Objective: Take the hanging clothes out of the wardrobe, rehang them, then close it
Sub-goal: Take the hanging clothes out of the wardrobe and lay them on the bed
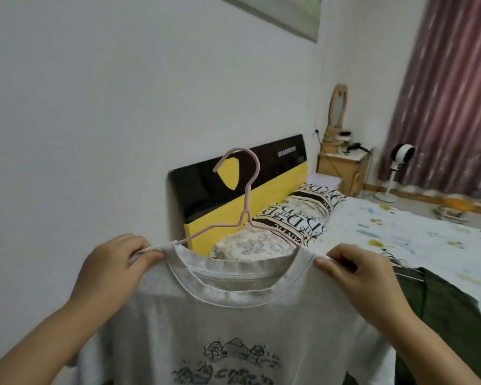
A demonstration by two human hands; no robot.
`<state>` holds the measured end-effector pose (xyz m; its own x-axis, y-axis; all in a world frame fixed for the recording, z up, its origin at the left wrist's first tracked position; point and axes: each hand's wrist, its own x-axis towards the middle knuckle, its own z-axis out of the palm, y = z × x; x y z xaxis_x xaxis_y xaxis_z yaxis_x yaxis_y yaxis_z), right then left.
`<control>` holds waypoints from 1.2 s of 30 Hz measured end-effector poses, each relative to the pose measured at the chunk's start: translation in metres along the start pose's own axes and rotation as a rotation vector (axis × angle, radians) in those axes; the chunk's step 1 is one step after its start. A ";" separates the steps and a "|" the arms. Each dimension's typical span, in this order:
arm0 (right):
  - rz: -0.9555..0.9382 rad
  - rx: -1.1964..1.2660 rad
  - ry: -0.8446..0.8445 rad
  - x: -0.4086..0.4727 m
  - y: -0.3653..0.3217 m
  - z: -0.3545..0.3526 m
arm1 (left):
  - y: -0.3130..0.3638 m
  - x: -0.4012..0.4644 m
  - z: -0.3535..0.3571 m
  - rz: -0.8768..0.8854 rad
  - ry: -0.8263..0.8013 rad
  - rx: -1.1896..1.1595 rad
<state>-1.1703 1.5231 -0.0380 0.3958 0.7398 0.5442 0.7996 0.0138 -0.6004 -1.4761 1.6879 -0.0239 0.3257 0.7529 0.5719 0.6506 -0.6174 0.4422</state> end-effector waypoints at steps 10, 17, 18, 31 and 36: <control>0.162 -0.138 0.193 -0.014 0.101 -0.113 | 0.121 0.051 0.137 0.156 -0.148 -0.191; 0.220 -0.216 0.250 -0.003 0.180 -0.177 | 0.201 0.076 0.228 0.197 -0.245 -0.263; 0.228 -0.222 0.250 -0.002 0.191 -0.184 | 0.209 0.078 0.239 0.203 -0.257 -0.258; 0.490 -0.292 0.301 0.022 0.311 -0.207 | 0.277 0.138 0.394 0.255 -0.509 -0.290; 0.611 -0.292 0.334 0.056 0.352 -0.195 | 0.290 0.187 0.463 0.295 -0.589 -0.317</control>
<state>-0.7783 1.4379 -0.1044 0.8857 0.3150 0.3411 0.4631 -0.5466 -0.6977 -0.9090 1.7549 -0.1087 0.8300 0.4874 0.2711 0.2780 -0.7829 0.5565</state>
